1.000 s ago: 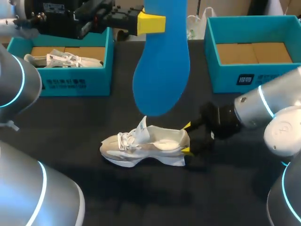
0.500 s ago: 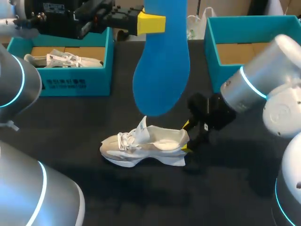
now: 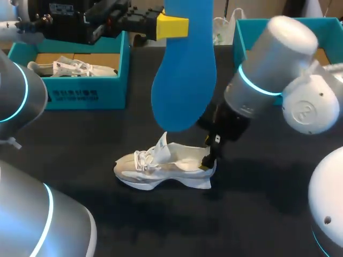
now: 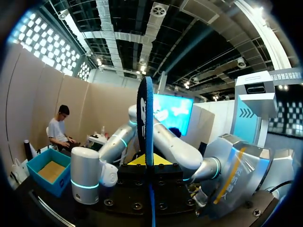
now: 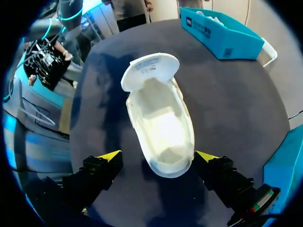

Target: Take the shoe out of the shoebox, open the shoe tongue, remove and reinsert the insole, then place the shoe into the shoebox

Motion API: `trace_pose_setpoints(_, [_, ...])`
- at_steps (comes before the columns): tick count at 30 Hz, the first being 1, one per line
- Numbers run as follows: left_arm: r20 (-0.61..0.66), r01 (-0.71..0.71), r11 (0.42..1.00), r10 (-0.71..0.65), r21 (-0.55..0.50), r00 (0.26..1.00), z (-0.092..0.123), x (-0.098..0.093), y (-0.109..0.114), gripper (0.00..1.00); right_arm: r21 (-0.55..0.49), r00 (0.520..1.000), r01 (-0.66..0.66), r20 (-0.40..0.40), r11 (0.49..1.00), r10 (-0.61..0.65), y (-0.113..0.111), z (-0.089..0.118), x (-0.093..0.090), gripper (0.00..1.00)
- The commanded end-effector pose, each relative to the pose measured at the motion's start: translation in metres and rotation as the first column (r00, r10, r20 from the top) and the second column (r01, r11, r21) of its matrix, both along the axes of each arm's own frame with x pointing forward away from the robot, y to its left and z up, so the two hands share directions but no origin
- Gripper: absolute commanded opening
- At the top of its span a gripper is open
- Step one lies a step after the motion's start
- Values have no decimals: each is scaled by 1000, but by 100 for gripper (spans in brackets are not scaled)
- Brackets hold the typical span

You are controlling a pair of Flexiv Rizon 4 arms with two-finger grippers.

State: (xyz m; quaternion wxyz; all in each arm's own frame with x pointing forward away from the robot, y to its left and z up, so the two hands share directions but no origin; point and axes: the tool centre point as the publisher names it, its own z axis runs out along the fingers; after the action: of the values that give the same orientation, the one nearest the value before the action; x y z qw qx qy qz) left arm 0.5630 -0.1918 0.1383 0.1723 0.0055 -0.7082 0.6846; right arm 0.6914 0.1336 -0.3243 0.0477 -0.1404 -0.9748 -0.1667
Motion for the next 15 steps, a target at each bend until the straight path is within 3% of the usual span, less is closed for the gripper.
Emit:
trace_pose_setpoints(1, [0,2,1000,-2,-3,1000,-1,0,-1,0,-380,997,-68,-68,923,45,7,-1,1,100])
trace_pose_setpoints(15, [0,2,1000,-2,-3,1000,-1,0,-1,0,-376,996,-90,-10,922,93,18,-2,8,100])
